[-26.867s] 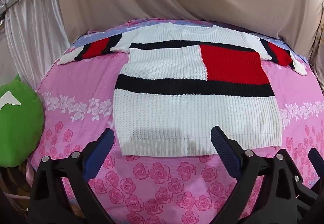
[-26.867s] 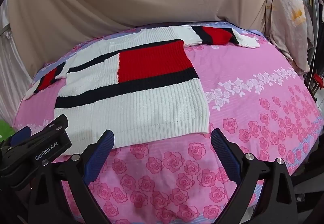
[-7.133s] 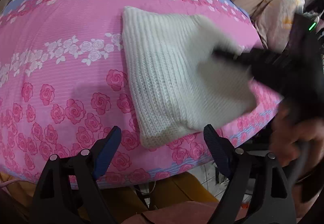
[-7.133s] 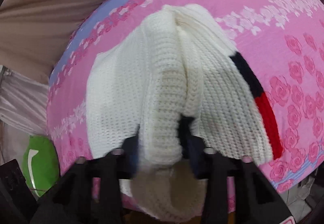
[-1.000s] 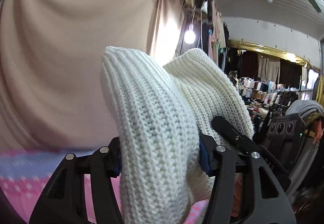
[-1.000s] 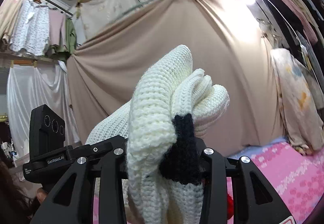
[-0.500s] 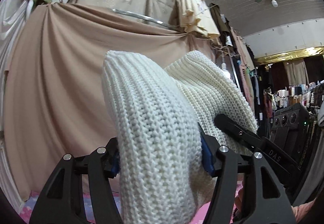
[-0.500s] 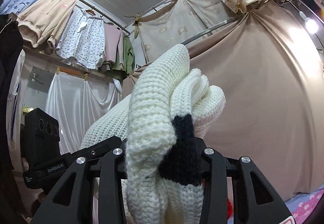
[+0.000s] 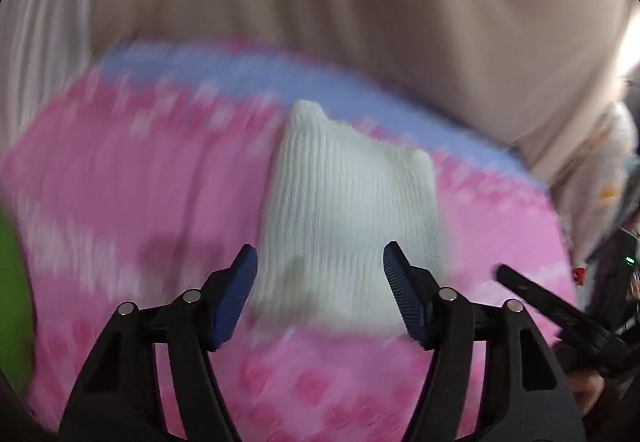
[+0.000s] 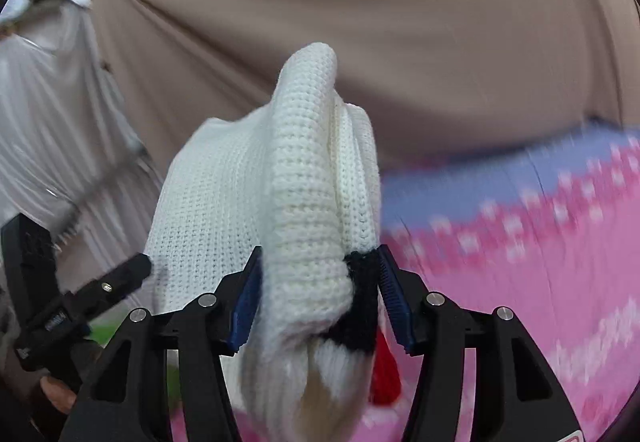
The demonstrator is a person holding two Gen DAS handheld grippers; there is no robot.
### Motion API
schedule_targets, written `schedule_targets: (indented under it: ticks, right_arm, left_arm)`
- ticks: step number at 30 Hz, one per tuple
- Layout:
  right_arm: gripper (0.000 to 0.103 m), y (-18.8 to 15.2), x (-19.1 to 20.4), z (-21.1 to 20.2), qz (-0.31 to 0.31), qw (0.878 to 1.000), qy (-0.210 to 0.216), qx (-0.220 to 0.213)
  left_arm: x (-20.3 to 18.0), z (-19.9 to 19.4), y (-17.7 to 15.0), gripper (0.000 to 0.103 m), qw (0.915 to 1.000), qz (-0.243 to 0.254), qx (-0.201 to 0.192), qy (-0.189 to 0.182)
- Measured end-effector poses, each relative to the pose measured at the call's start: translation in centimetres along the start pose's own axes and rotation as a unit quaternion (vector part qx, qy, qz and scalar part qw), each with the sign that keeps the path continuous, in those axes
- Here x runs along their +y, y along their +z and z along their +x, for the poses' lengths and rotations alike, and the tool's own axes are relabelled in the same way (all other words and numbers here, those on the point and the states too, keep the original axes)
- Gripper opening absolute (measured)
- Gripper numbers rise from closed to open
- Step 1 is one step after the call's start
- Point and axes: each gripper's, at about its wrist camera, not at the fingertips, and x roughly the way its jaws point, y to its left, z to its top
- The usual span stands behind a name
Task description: Fold small clothes
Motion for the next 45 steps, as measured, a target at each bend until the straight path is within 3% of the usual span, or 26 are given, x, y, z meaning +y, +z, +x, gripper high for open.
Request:
schedule_targets:
  ticks: [2, 3, 4, 5, 6, 8, 12, 17, 19, 20, 21, 22, 23, 24, 28, 31, 34, 36, 37, 38, 39, 40, 41, 43, 44, 45]
  right_arm:
    - [0.036, -5.2, -3.8, 3.9, 0.027, 0.994, -0.047, 0.093]
    - [0.036, -7.2, -5.4, 4.2, 0.047, 0.99, -0.051, 0.12]
    - [0.037, -8.2, -6.1, 3.9, 0.067, 0.989, -0.046, 0.126]
    - [0.043, -8.5, -6.3, 3.3, 0.076, 0.989, -0.044, 0.123]
    - [0.058, -8.5, -6.4, 3.2, 0.074, 0.989, -0.046, 0.12]
    - [0.066, -7.8, -6.1, 3.8, 0.062, 0.99, -0.053, 0.117]
    - [0.074, -6.4, -5.3, 6.8, 0.081, 0.988, -0.035, 0.127]
    - [0.076, -7.0, -5.5, 12.6, 0.122, 0.977, -0.027, 0.174]
    - [0.076, -7.8, -5.7, 14.7, 0.143, 0.969, -0.028, 0.2]
    - [0.074, -8.3, -5.8, 15.6, 0.15, 0.965, -0.036, 0.21]
    - [0.065, -8.5, -5.9, 16.0, 0.153, 0.965, -0.039, 0.211]
    - [0.05, -8.4, -5.6, 15.9, 0.145, 0.967, -0.039, 0.205]
    - [0.028, -8.1, -5.3, 16.1, 0.138, 0.967, -0.023, 0.213]
    - [0.024, -7.8, -5.2, 15.8, 0.143, 0.966, -0.016, 0.217]
    - [0.02, -5.3, -4.5, 11.6, 0.134, 0.971, 0.018, 0.198]
    - [0.021, -5.8, -5.1, 7.7, 0.108, 0.973, 0.008, 0.204]
    - [0.028, -10.4, -7.4, 8.1, 0.109, 0.959, -0.025, 0.259]
    - [0.029, -12.0, -8.7, 8.2, 0.134, 0.956, -0.028, 0.258]
    - [0.037, -11.7, -8.7, 7.8, 0.147, 0.958, -0.024, 0.244]
    - [0.049, -11.1, -8.5, 7.6, 0.15, 0.96, -0.03, 0.235]
    - [0.062, -10.2, -8.2, 7.5, 0.146, 0.964, -0.032, 0.222]
    - [0.067, -9.3, -7.8, 7.6, 0.139, 0.968, -0.031, 0.207]
    - [0.075, -8.1, -7.4, 8.1, 0.129, 0.972, -0.035, 0.192]
    - [0.084, -6.7, -7.2, 9.9, 0.125, 0.974, -0.023, 0.187]
    - [0.084, -6.6, -7.4, 12.0, 0.132, 0.97, -0.012, 0.206]
    - [0.077, -7.0, -7.7, 13.6, 0.146, 0.961, -0.009, 0.234]
  left_arm:
    - [2.3, 0.4, -2.0, 0.064, 0.9991, -0.041, 0.008, -0.004]
    - [2.9, 0.2, -2.5, 0.068, 0.9978, -0.065, 0.006, -0.01]
    - [2.9, 0.0, -2.5, 0.07, 0.9966, -0.081, 0.003, -0.014]
    - [2.9, -0.1, -2.2, 0.073, 0.9953, -0.095, -0.001, -0.018]
    - [3.2, 0.0, -2.1, 0.08, 0.994, -0.107, -0.004, -0.021]
    - [3.2, 0.7, -1.5, 0.082, 0.9926, -0.12, -0.004, -0.02]
    - [2.9, 3.3, -0.4, 0.088, 0.9909, -0.132, 0.007, -0.028]
    - [4.1, 7.9, 0.6, 0.087, 0.9829, -0.175, 0.045, -0.037]
    - [4.2, 9.8, 0.7, 0.062, 0.9801, -0.175, 0.08, -0.048]
    - [4.0, 10.6, 0.7, 0.04, 0.978, -0.173, 0.102, -0.055]
    - [3.8, 10.5, 0.6, 0.027, 0.9777, -0.172, 0.105, -0.059]
    - [3.5, 9.9, 0.7, 0.022, 0.9786, -0.166, 0.103, -0.065]
    - [3.2, 9.4, 0.7, 0.02, 0.9786, -0.163, 0.104, -0.071]
    - [2.8, 8.4, 0.6, 0.02, 0.9776, -0.163, 0.103, -0.083]
    - [0.5, 5.8, -2.2, 0.019, 0.9722, -0.153, 0.131, -0.119]
    - [-0.9, 7.2, -5.3, 0.022, 0.9779, -0.132, 0.146, -0.071]
    - [-1.6, 7.1, -6.1, 0.029, 0.9806, -0.136, 0.133, -0.047]
    - [-1.8, 6.2, -4.9, 0.053, 0.984, -0.134, 0.108, -0.047]
    - [-1.9, 5.8, -4.1, 0.062, 0.986, -0.131, 0.092, -0.046]
    - [-1.9, 5.6, -3.2, 0.078, 0.988, -0.128, 0.076, -0.041]
    - [-1.7, 5.8, -2.2, 0.087, 0.9891, -0.13, 0.059, -0.039]
    - [-1.5, 6.3, -1.4, 0.09, 0.9886, -0.132, 0.054, -0.05]
    - [-1.1, 7.6, -0.8, 0.091, 0.987, -0.135, 0.061, -0.061]
    - [-0.1, 11.6, -0.3, 0.081, 0.9772, -0.159, 0.124, -0.067]
    - [0.2, 12.7, -0.1, 0.063, 0.9705, -0.172, 0.143, -0.09]
    - [0.2, 13.0, 0.3, 0.051, 0.9671, -0.182, 0.149, -0.097]
